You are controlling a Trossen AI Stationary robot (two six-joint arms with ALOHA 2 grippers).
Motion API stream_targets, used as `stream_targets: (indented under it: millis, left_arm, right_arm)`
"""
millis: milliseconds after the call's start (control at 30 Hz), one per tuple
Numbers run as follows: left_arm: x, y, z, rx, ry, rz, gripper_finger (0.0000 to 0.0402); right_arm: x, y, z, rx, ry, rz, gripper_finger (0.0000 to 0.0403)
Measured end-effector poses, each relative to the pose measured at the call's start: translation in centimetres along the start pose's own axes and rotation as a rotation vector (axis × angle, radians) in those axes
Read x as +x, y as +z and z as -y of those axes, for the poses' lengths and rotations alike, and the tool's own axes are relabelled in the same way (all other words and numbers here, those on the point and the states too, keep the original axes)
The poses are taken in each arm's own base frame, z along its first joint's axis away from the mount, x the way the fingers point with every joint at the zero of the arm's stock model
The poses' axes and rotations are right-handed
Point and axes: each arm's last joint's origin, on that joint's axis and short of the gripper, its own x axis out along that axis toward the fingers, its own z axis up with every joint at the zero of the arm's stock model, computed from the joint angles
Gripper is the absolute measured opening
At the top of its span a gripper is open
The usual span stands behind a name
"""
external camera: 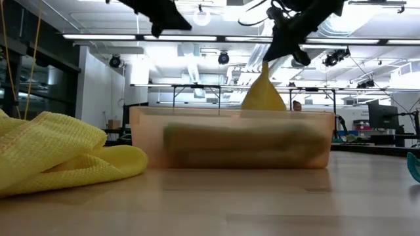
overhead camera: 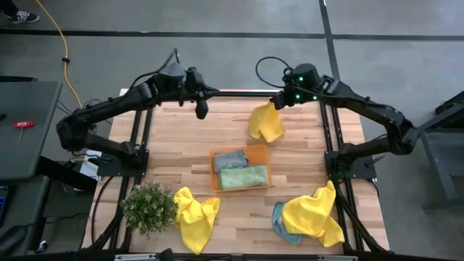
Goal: Fold microfiber towels
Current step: Fold the top right yellow microfiber towel
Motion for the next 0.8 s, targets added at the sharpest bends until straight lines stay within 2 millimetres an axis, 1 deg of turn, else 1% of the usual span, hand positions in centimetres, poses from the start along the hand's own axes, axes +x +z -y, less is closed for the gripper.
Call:
stream_targets:
  millis: [167,267,333,467,600,700,800]
  left_arm:
    - [2.3,-0.9,-0.1,0.002,0.024,-0.047,0.0008]
    - [3.5,-1.1,0.1,0.046,0.018,-0.038,0.0026]
    - [4.7,-1.7,0.4,0.053,0.002,-0.059,0.0044]
    - [7.9,-3.3,1.5,0.024,-0.053,-0.11,0.0091]
    - [11.6,-5.4,3.1,-0.027,-0.108,-0.143,0.0136]
    - [14.2,-6.9,4.1,-0.051,-0.148,-0.137,0.0158]
    - [16.2,-8.3,4.8,-0.079,-0.146,-0.123,0.0169]
  right_arm:
    - [0.6,1.5,-0.8,-0.018,0.074,0.032,0.0]
    - [0.7,2.3,-1.3,-0.02,0.086,0.058,0.0]
    - [1.1,2.6,-1.4,-0.018,0.082,0.055,0.0]
    - [2.0,2.9,-1.3,0.002,0.077,0.047,0.0]
    - [3.0,3.1,-1.1,0.035,0.078,0.047,0.0]
    - [3.2,3.3,-1.1,0.041,0.087,0.06,0.0]
    - [3.3,3.3,-1.1,0.041,0.087,0.06,0.0]
